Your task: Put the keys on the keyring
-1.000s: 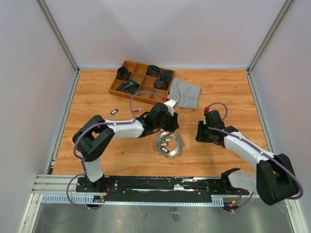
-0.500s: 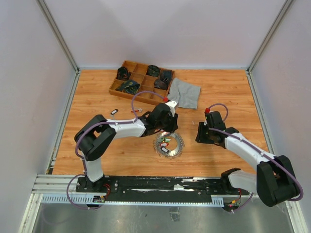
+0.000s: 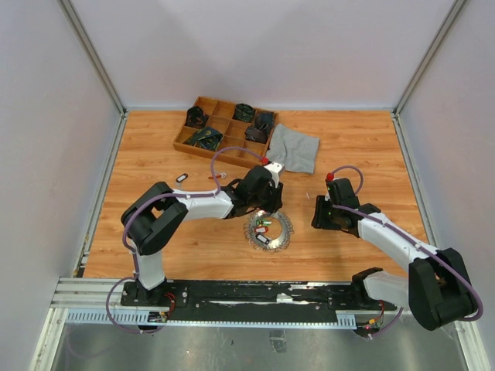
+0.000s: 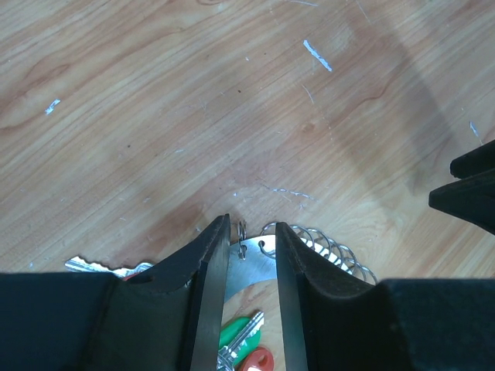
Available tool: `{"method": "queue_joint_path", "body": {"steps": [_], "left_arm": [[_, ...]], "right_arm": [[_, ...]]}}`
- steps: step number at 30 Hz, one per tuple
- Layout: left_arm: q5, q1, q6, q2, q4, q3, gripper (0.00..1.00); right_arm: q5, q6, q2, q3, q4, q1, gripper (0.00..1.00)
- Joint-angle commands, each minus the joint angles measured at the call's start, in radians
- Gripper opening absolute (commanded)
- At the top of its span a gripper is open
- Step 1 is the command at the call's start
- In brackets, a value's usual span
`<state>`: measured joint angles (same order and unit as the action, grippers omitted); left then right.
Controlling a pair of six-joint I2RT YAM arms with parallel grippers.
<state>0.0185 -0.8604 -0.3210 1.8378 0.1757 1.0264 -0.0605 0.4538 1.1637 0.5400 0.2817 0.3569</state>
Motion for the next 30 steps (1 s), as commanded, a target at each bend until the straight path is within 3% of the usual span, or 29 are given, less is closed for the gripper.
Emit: {"method": "queue_joint_path", "body": {"steps": [1, 16, 30], "left_arm": [[-0.014, -0.009, 0.008, 0.012, -0.007, -0.009, 0.36], [-0.001, -0.013, 0.010, 0.011, 0.004, -0.036, 0.34], [0.008, -0.015, 0.011, 0.021, 0.015, -0.037, 0.24]], "right_arm": [[-0.005, -0.013, -0.015, -0.015, -0.005, -0.015, 0.38], [-0.012, -0.016, -0.009, -0.011, -0.005, -0.016, 0.39], [-0.011, -0.021, -0.011, -0.016, -0.008, -0.015, 0.40]]}}
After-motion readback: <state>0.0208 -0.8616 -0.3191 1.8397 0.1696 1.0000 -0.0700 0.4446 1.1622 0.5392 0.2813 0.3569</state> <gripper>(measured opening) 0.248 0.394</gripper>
